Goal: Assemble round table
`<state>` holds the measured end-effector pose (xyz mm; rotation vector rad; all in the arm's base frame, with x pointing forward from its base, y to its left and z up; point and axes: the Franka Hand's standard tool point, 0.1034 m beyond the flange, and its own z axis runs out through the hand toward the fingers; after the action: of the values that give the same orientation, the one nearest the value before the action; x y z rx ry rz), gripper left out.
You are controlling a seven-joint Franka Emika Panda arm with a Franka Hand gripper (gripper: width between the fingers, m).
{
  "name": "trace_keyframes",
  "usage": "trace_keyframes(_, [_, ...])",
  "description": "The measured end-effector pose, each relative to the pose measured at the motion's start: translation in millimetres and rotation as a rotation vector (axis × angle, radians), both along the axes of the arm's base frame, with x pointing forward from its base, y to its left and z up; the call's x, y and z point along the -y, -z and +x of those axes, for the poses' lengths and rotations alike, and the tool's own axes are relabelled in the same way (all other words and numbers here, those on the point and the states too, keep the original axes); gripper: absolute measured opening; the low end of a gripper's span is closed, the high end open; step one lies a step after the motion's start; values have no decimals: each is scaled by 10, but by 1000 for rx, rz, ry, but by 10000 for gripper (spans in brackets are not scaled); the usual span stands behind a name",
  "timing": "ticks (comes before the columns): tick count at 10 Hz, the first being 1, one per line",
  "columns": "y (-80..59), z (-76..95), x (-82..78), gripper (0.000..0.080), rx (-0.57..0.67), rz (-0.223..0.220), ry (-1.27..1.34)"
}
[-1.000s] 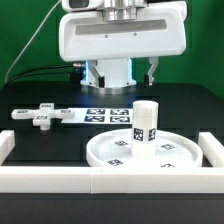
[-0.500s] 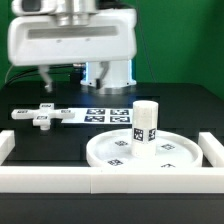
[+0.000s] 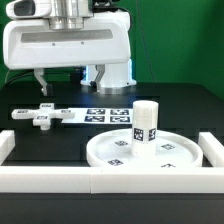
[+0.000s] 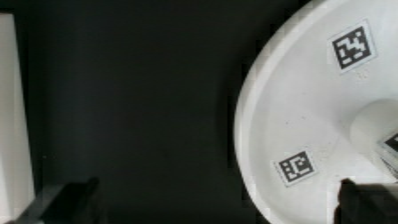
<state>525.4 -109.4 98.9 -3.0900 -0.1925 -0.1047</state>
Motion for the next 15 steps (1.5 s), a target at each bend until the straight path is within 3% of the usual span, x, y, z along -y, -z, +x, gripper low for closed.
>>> trace_keyframes(1, [102,-200,186,648,-25,-3,0])
trace_keyframes(3, [135,-323,436,648,-31,0,15])
trace_keyframes(7, [145,-322,397,648,-30,-2,3])
trace_keyframes(8, [186,-408,446,648,8,-38,-77])
trace_keyframes(9, [231,-562,425,648,2,-47,-168])
trace_keyframes(11, [239,-660,446,648,-28,-13,-163])
trace_keyframes(12, [243,-656,436,648,-27,-17,-192])
trace_keyframes(15, [282,-741,488,648,-9,-64,-573])
